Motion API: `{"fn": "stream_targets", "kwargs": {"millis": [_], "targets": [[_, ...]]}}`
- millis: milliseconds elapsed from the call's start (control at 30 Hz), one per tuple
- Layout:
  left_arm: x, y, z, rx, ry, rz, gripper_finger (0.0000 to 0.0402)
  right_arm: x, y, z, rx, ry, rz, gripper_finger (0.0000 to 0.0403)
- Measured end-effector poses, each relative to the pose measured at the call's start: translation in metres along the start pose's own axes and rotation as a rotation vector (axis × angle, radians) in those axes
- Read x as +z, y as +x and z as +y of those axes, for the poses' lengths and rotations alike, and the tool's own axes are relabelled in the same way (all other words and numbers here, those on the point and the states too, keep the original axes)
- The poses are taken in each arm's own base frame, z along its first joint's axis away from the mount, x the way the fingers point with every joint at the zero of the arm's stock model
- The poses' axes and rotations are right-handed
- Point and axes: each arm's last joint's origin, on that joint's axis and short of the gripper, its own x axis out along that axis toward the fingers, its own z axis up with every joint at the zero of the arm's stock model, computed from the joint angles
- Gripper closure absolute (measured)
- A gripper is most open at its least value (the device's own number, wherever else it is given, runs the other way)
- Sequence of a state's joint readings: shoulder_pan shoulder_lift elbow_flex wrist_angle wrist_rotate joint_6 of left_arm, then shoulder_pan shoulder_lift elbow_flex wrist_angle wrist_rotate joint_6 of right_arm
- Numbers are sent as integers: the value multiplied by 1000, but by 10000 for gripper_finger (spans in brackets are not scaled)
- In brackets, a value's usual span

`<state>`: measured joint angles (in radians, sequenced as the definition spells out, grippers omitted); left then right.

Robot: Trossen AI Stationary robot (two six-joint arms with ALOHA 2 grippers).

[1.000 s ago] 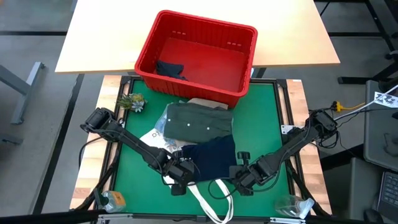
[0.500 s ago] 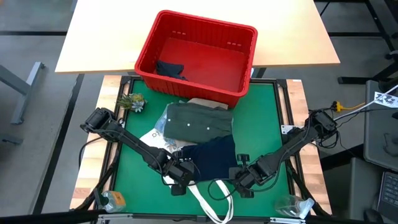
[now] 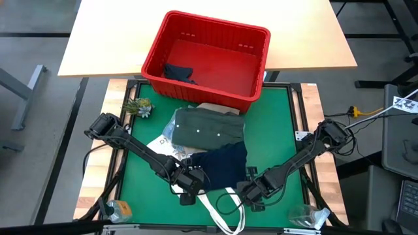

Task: Fold Laundry from Bin
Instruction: Fold the dark blue boxers, then stack the dark blue boxers on top of the green shirt

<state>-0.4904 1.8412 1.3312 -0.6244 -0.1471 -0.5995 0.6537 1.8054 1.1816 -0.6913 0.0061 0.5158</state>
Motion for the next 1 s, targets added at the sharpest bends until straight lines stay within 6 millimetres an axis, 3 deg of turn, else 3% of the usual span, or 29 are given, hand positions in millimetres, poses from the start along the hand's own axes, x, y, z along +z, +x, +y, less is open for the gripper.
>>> {"fn": "stream_targets", "kwargs": {"millis": [333,633,1000], "targets": [[1,0,-1,-6,-1,-9,324,0,0,0,22,-4,11,226],[1,0,-1,-7,-2,-10,324,12,-14,-18,-43,35,63,226],[1,0,-1,-7,-2,-11,324,14,-5,-21,-74,41,39,226]]}}
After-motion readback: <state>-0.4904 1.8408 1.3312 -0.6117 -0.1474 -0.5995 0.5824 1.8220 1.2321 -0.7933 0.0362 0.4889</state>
